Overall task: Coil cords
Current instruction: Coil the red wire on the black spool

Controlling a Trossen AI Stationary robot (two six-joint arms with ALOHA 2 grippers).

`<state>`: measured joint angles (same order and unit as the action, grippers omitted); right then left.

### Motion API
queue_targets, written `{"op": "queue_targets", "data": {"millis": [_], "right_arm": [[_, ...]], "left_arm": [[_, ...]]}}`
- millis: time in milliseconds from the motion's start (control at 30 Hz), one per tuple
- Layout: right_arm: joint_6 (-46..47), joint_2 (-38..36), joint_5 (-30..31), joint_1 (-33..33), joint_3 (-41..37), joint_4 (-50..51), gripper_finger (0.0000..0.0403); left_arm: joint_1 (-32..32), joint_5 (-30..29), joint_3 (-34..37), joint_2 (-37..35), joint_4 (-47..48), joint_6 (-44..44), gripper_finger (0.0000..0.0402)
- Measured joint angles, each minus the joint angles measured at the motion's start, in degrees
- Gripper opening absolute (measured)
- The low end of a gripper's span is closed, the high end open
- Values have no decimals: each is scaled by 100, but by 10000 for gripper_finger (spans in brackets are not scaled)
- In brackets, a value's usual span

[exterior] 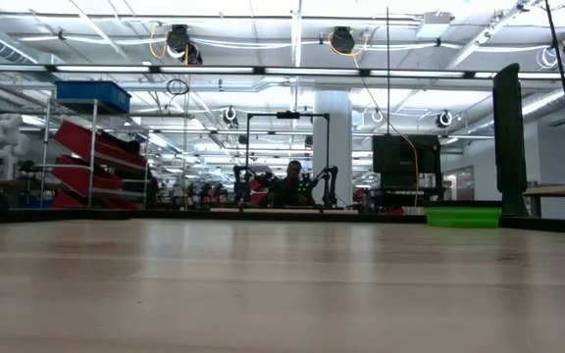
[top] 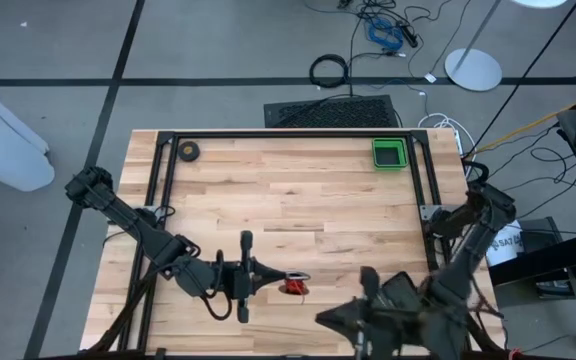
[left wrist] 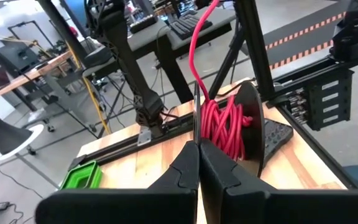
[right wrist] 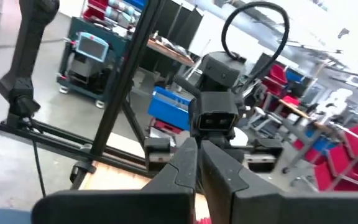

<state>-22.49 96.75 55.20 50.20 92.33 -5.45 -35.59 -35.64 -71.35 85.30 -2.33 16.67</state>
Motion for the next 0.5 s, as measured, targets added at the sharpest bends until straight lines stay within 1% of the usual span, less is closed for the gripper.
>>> {"op": "queue_targets", "data": {"millis": [133,233,400,500], "right_arm": [[-12,0,848,369,0,227,9],[444,-2,1212,489,0,905,9],[1176,0,1153,368,-2,1780,9],[1472,0,734,130,-2,2095,23]], "left_arm": [[4,115,0,0,-23,-5,2],[0,159,0,0,-28,-9,2],[2,457,0,0,-37,5,2],[1,538,0,0,-85,11,2]]}}
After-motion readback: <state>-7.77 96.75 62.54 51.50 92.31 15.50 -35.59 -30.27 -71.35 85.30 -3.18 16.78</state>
